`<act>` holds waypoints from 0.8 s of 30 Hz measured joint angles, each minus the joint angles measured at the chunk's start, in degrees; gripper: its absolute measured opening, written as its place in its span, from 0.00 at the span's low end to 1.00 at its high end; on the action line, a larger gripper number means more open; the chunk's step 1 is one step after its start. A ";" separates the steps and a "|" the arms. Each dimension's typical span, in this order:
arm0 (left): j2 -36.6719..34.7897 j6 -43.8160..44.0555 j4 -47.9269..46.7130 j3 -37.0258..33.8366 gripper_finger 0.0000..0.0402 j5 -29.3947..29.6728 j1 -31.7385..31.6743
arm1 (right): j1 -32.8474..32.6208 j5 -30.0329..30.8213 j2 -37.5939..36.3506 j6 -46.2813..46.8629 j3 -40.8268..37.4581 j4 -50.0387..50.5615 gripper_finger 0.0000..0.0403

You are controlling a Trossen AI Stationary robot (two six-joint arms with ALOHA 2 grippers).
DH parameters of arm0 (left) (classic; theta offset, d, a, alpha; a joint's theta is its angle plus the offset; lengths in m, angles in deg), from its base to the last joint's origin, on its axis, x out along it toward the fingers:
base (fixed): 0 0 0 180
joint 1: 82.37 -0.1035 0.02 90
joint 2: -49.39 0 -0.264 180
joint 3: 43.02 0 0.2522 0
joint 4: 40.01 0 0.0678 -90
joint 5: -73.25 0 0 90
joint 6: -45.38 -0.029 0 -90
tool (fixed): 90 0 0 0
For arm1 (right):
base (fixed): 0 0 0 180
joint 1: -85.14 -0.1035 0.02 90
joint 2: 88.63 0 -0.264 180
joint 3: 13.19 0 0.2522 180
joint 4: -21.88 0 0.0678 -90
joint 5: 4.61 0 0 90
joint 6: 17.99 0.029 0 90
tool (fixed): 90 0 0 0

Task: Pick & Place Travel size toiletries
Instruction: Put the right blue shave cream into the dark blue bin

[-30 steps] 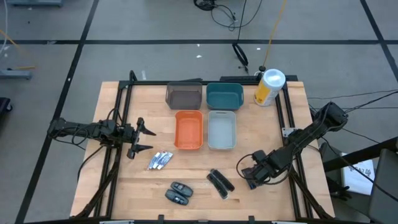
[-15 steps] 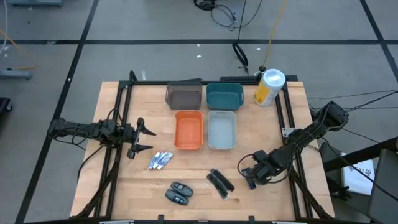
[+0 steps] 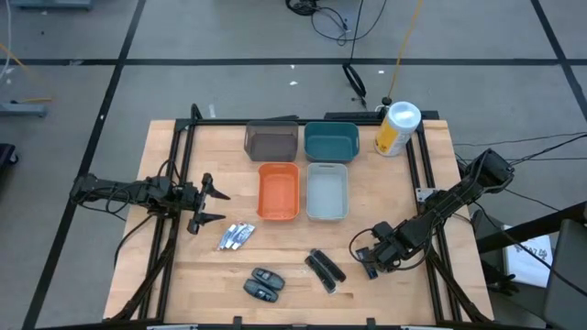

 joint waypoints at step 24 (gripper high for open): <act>0.00 0.00 0.01 0.00 0.68 0.00 0.00 | 0.07 14.03 -13.75 -6.34 -0.22 0.17 0.30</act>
